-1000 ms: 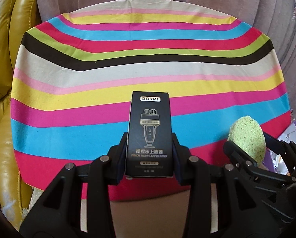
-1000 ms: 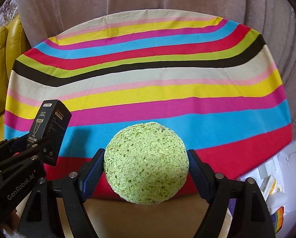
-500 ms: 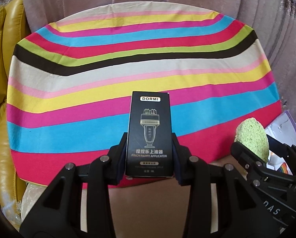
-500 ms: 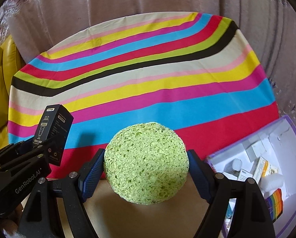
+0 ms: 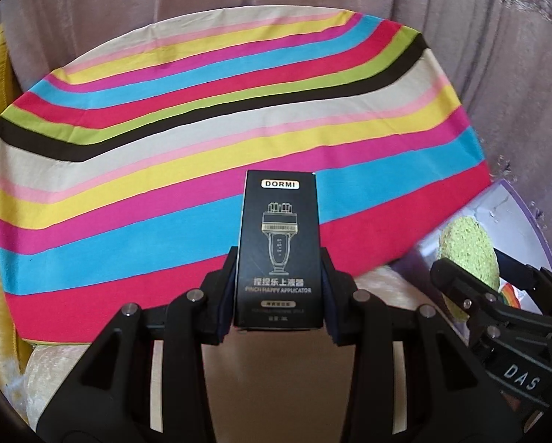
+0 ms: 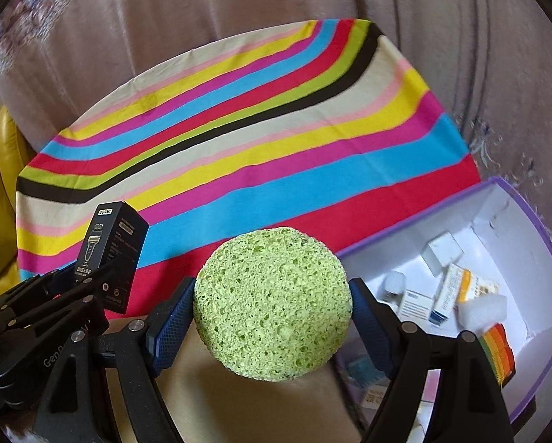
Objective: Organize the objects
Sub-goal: 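Carry the black box and green sponge over the storage box, then lower both items into the storage box and open both grippers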
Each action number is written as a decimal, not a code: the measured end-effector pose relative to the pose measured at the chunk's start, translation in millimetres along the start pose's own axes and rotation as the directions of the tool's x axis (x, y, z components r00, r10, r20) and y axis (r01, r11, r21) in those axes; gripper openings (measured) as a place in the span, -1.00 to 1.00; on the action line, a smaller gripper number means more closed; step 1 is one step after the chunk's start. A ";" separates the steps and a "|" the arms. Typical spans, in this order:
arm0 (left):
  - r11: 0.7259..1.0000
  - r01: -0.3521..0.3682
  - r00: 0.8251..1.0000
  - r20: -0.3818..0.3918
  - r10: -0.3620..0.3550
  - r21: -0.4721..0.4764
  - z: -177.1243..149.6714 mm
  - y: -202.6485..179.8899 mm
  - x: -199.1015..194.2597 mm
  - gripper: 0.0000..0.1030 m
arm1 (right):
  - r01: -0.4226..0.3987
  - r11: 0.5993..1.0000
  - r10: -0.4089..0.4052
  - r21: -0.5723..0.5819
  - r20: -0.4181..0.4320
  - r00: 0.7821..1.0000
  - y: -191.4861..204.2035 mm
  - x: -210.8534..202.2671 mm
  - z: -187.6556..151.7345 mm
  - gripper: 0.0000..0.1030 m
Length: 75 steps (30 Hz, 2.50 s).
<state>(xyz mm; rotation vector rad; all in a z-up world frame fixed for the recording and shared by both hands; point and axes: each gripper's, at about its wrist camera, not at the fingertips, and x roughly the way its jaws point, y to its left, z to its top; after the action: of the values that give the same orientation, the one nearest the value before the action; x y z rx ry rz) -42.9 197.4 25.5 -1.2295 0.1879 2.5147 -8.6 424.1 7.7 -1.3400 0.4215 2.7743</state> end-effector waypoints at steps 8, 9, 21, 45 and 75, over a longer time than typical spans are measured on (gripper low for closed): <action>0.994 0.091 0.996 -0.015 -0.090 0.063 0.4 -44.8 -0.2 -0.16 | 0.059 0.996 -0.059 0.062 0.002 0.998 -47.0 -20.2 -7.4 0.58; 0.992 0.103 0.995 -0.019 -0.102 0.077 0.0 -52.9 0.6 -0.16 | 0.069 0.995 -0.069 0.076 -0.001 0.998 -56.0 -22.6 -9.3 0.58; 0.960 0.195 0.980 -0.075 -0.183 0.200 -6.5 -126.4 5.1 -0.16 | 0.223 0.961 -0.225 0.164 -0.004 0.974 -127.0 -46.0 -18.9 0.58; 0.932 0.274 0.959 -0.136 -0.248 0.237 -3.9 -172.4 19.4 -0.16 | 0.385 0.912 -0.391 0.142 0.021 0.920 -157.8 -58.9 -17.7 0.58; 0.863 0.503 0.817 -0.302 -0.491 -0.043 -20.2 -145.8 18.4 0.85 | 0.430 0.889 -0.430 0.159 -0.035 0.902 -166.7 -78.7 -28.6 0.65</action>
<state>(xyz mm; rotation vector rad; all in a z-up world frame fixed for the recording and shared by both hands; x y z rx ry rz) 13.0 332.9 2.7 -1.4275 -0.0172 1.8601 86.9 584.2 13.6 -1.2181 0.2981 2.3228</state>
